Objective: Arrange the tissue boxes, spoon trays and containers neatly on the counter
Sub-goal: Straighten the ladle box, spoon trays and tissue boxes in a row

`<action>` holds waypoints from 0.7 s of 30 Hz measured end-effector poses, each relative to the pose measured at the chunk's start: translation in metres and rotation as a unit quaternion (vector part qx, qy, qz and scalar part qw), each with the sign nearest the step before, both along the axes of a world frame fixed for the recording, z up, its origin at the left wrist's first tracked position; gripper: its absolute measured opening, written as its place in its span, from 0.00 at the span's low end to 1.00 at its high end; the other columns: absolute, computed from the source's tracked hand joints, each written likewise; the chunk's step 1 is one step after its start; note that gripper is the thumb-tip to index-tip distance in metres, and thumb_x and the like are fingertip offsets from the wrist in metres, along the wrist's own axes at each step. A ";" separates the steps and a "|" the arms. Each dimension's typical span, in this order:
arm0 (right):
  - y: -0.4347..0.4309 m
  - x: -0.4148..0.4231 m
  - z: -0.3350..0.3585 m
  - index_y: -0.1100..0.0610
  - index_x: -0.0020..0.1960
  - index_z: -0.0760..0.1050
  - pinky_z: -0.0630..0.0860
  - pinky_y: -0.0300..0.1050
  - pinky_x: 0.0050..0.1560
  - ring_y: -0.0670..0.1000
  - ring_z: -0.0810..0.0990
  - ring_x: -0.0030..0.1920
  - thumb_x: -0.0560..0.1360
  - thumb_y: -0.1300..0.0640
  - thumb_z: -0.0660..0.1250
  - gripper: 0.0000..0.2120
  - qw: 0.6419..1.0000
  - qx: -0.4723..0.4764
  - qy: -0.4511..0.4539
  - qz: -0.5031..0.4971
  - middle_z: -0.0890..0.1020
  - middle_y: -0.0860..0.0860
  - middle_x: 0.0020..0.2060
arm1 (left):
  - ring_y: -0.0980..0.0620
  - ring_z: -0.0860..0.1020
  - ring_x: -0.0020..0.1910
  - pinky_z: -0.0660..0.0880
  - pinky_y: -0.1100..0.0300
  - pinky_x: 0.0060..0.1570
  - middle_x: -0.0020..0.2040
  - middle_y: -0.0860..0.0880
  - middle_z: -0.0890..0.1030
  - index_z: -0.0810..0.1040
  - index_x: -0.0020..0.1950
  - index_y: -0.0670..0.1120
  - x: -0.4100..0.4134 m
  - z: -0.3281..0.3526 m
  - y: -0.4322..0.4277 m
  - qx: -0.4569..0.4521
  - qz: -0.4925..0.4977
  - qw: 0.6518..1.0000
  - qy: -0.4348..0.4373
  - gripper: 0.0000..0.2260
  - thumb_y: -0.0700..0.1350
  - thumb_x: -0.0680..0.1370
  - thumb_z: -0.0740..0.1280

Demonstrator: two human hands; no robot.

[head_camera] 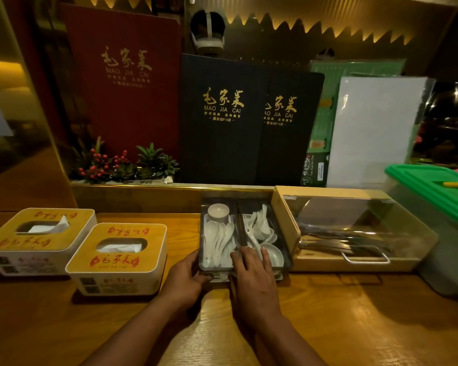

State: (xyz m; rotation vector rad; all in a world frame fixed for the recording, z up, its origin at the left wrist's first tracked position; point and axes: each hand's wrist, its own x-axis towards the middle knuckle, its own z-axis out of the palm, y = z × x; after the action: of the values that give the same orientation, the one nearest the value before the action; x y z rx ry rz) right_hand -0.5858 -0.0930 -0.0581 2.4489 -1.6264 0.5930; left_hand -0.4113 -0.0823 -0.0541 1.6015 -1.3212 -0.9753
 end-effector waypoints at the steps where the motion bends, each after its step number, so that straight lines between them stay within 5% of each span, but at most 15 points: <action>1: 0.000 0.000 -0.001 0.52 0.68 0.73 0.51 0.57 0.78 0.55 0.75 0.70 0.69 0.56 0.77 0.29 1.000 -0.003 -0.003 0.000 0.79 0.54 0.66 | 0.68 0.77 0.54 0.73 0.75 0.45 0.52 0.69 0.79 0.70 0.65 0.64 0.000 0.001 0.000 0.002 -0.001 1.000 0.005 0.29 0.34 0.75 0.72; 12: -0.002 0.002 -0.004 0.53 0.69 0.74 0.65 0.63 0.75 0.56 0.76 0.69 0.66 0.57 0.80 0.32 1.000 0.002 -0.003 -0.012 0.80 0.55 0.66 | 0.71 0.75 0.50 0.72 0.77 0.44 0.53 0.68 0.78 0.70 0.73 0.56 -0.002 0.007 0.003 0.012 -0.007 1.000 0.007 0.29 0.34 0.76 0.71; 21: -0.004 0.001 -0.005 0.53 0.65 0.78 0.64 0.62 0.76 0.56 0.77 0.68 0.64 0.58 0.81 0.30 1.000 -0.012 -0.004 -0.016 0.82 0.54 0.63 | 0.58 0.77 0.60 0.76 0.61 0.58 0.53 0.66 0.78 0.70 0.72 0.58 -0.003 0.013 0.003 0.029 -0.004 0.999 0.017 0.30 0.33 0.77 0.69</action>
State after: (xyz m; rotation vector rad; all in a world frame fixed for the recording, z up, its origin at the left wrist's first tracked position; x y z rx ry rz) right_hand -0.5844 -0.0970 -0.0628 2.4033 -1.6480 0.6152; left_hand -0.4145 -0.0790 -0.0413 1.6181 -1.2876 -1.0493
